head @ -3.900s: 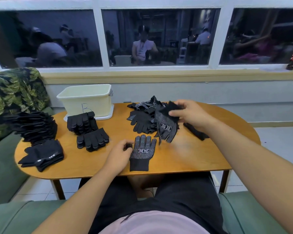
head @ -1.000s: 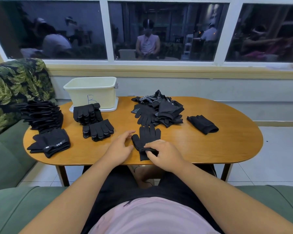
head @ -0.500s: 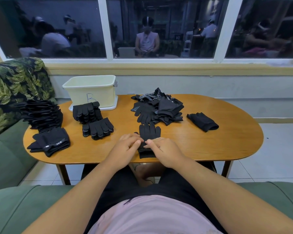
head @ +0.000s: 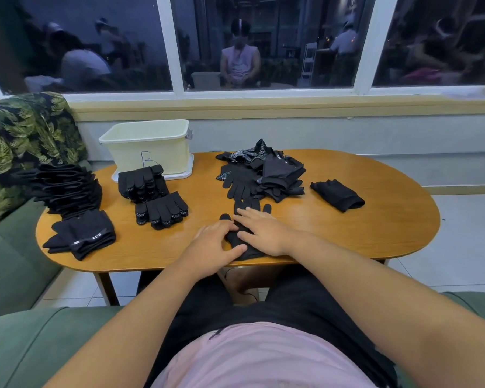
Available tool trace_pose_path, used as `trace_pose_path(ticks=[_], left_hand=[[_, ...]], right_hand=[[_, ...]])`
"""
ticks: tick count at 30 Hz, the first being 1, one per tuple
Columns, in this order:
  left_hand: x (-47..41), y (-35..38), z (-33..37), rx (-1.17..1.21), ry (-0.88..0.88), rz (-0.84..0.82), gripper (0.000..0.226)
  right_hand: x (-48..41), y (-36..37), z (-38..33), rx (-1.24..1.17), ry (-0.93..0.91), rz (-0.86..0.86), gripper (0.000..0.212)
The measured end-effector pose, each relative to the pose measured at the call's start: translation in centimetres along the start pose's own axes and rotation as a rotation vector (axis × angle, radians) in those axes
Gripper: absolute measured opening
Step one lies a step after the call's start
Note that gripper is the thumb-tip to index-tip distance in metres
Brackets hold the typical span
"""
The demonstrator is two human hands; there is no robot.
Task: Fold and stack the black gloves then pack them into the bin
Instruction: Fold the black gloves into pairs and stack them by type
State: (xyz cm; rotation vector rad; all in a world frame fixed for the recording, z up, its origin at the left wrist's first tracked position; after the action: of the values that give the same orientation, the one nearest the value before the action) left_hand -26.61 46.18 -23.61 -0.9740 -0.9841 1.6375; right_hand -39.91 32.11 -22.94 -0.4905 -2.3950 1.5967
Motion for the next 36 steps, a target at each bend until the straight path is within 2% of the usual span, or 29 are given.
trace_pose_path(ticks=[5, 8, 11, 13, 15, 17, 19, 23, 32, 36], left_hand=[[0.0, -0.1, 0.2, -0.021, 0.008, -0.003, 0.065], [-0.1, -0.1, -0.1, -0.012, -0.008, -0.023, 0.07], [0.2, -0.2, -0.2, 0.012, -0.012, -0.025, 0.063], [0.5, -0.4, -0.1, 0.067, -0.002, 0.014, 0.055], [0.9, -0.7, 0.0, 0.148, 0.017, 0.047, 0.048], [1.2, -1.0, 0.2, 0.181, 0.043, 0.059, 0.044], [1.5, -1.0, 0.4, 0.164, 0.075, 0.048, 0.045], [1.5, -0.9, 0.3, 0.14, 0.101, 0.035, 0.045], [1.6, -0.9, 0.3, 0.219, 0.084, 0.072, 0.01], [1.8, -1.0, 0.5, 0.239, 0.084, 0.107, 0.003]], right_hand=[[-1.3, -0.9, 2.3, 0.034, 0.084, -0.042, 0.066], [-1.8, -1.3, 2.8, 0.021, 0.066, -0.023, 0.063], [-1.6, -1.3, 3.0, -0.039, 0.034, 0.025, 0.057], [-0.9, -1.1, 2.8, -0.042, -0.013, 0.087, 0.053], [0.1, -1.3, 2.7, -0.084, -0.044, 0.23, 0.044], [1.5, -1.6, 2.7, -0.173, -0.016, 0.384, 0.033], [2.8, -1.5, 2.6, -0.216, 0.018, 0.44, 0.024], [4.9, -1.0, 2.2, -0.206, -0.012, 0.407, 0.019], [6.2, -0.4, 1.8, -0.194, -0.059, 0.351, 0.024], [6.4, -0.6, 1.7, -0.252, -0.056, 0.358, 0.026]])
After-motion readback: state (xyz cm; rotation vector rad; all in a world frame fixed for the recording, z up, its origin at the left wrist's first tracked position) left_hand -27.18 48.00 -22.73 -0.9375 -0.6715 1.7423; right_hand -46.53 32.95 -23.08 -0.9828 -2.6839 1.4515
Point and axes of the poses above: each hand's wrist, its own x-axis away from the middle knuckle, its own y-axis out of the palm, z = x × y, the point moved 3 cm from there along -x, towards the middle knuckle, and after that the axes turned 8 degrees about -x, right-handed, at the moved point
